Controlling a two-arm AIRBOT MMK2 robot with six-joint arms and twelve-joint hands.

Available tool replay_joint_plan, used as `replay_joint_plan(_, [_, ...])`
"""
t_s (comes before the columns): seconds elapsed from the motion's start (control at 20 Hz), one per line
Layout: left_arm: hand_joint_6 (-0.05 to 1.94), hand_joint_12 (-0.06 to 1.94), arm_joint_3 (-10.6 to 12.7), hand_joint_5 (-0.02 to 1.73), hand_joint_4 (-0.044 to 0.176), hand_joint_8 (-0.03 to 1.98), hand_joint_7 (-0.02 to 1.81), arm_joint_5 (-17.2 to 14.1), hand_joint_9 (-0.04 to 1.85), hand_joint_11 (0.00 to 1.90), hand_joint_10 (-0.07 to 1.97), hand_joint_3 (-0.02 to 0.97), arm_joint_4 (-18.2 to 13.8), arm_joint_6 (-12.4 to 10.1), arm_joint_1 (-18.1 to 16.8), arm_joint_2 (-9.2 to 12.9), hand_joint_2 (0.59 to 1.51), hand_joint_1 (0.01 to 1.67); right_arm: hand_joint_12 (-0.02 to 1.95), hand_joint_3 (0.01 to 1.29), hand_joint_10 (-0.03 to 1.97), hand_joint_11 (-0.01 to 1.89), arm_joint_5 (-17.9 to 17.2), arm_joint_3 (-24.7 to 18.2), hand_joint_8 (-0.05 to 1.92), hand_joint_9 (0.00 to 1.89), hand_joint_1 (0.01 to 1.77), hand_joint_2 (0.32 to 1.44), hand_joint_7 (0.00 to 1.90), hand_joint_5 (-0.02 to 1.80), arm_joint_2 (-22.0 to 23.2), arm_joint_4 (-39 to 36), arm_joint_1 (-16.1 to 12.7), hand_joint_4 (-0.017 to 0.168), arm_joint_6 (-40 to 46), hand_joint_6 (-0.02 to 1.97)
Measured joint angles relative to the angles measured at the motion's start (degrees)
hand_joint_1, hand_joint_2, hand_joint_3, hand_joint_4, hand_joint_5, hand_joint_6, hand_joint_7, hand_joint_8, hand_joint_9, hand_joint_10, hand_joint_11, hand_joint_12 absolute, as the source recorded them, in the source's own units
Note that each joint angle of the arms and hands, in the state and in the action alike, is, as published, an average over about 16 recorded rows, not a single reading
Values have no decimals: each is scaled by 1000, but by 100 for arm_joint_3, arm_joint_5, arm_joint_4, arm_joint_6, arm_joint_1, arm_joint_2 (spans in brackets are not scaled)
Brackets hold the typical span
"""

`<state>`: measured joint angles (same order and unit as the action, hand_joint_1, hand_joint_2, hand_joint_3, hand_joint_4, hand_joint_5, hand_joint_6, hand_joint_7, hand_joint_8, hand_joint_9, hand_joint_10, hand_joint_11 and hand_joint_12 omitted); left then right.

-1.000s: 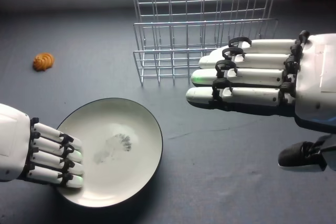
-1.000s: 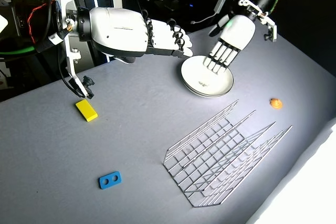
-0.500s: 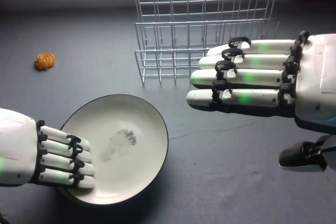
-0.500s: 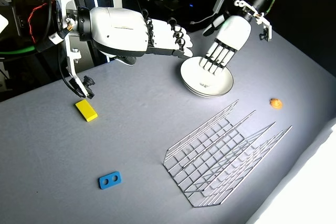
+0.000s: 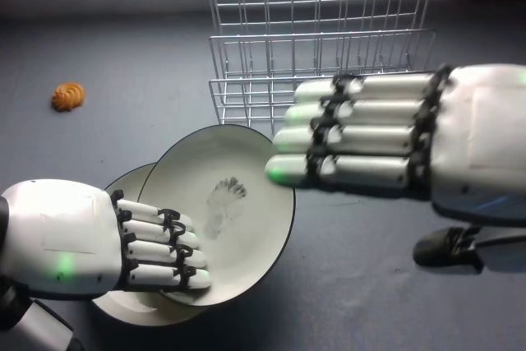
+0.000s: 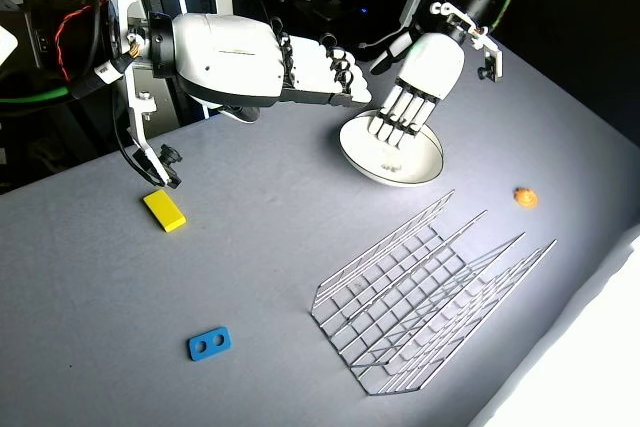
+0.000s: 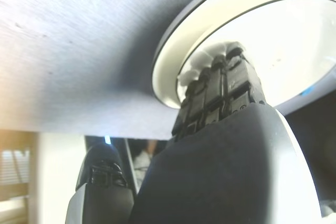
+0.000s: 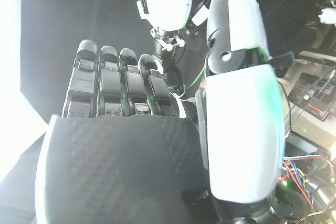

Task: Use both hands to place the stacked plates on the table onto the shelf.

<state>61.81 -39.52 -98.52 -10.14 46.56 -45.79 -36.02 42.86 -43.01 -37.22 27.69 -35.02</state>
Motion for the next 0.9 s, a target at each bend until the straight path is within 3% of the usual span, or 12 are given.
replay_joint_plan(0.4, [-20,-6,-270,-13,-5,-12,-4,335,10,17,6,4,487,-3,-19,-82,1124,20,-12,22,10,14,456,418,12,22,1145,943,22,18,-929,188,-49,-2,-974,19])
replay_joint_plan(0.9, [-20,-5,-330,-11,-5,-4,0,440,18,17,6,4,694,-4,-46,-130,1126,21,105,22,9,21,939,1274,12,35,1185,902,48,75,-2277,915,-117,-2,-2334,18])
